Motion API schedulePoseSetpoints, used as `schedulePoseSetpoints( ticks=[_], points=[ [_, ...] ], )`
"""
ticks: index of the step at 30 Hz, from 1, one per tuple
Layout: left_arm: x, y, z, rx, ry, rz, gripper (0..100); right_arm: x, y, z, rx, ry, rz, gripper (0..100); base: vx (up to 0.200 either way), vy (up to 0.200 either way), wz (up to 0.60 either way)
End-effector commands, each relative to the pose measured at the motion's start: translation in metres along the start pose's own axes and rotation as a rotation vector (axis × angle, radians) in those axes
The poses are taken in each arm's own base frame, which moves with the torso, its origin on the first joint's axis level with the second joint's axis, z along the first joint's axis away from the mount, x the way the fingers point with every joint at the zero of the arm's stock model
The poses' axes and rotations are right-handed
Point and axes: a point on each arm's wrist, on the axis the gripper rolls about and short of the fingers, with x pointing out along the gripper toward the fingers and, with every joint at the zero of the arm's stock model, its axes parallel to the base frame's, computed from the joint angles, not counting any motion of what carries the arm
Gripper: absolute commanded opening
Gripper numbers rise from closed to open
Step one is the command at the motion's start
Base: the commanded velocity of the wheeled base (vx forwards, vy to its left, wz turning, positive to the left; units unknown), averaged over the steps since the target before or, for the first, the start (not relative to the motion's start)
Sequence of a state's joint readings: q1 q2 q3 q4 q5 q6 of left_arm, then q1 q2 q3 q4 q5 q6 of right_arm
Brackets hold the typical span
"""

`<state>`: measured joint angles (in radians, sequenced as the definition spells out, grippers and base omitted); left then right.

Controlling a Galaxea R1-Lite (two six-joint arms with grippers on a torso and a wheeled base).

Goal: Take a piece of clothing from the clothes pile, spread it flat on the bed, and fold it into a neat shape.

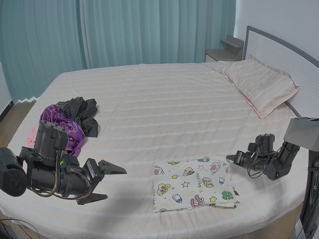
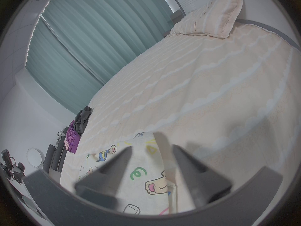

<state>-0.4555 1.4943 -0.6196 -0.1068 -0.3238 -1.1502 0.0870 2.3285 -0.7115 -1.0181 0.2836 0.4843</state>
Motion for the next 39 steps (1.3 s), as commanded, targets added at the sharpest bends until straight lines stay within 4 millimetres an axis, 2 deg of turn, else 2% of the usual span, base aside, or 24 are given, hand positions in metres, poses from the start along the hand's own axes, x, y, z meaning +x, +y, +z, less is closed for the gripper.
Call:
schedulePoseSetpoints(
  ticks=[1, 4, 7, 11, 15, 23, 24, 28, 39],
  points=[
    [0.000, 0.000, 0.000, 0.000, 0.000, -0.001, 100, -0.005, 0.001, 0.003, -0.002, -0.021, -0.002, 100, 0.000, 0.000, 0.00],
    [0.000, 0.000, 0.000, -0.001, 0.000, -0.001, 100, -0.017, 0.004, 0.010, -0.002, -0.050, -0.009, 100, 0.000, 0.000, 0.00],
    [0.000, 0.000, 0.000, -0.001, 0.003, 0.001, 100, -0.051, 0.011, 0.004, 0.012, -0.042, -0.015, 100, 0.000, 0.000, 0.00],
    [0.000, 0.000, 0.000, -0.001, 0.001, 0.000, 100, -0.087, 0.019, -0.031, 0.046, 0.064, -0.033, 100, 0.000, 0.000, 0.00],
    [0.000, 0.000, 0.000, 0.000, 0.002, -0.001, 100, -0.111, 0.020, -0.070, 0.067, 0.193, -0.057, 100, 0.000, 0.000, 0.00],
    [0.000, 0.000, -0.001, -0.001, 0.003, 0.000, 100, -0.110, 0.014, -0.096, 0.114, 0.225, -0.051, 100, 0.000, 0.000, 0.00],
    [0.001, 0.001, 0.000, -0.002, 0.004, 0.004, 100, -0.107, 0.010, -0.106, 0.103, 0.242, -0.050, 100, 0.000, 0.000, 0.00],
    [0.002, 0.001, 0.000, -0.003, 0.006, 0.007, 100, -0.100, 0.008, -0.116, 0.097, 0.242, -0.040, 100, 0.000, 0.000, 0.00],
    [0.002, 0.001, 0.000, -0.005, 0.007, 0.009, 100, -0.098, 0.007, -0.116, 0.095, 0.237, -0.036, 100, 0.000, 0.000, 0.00]
  ],
)
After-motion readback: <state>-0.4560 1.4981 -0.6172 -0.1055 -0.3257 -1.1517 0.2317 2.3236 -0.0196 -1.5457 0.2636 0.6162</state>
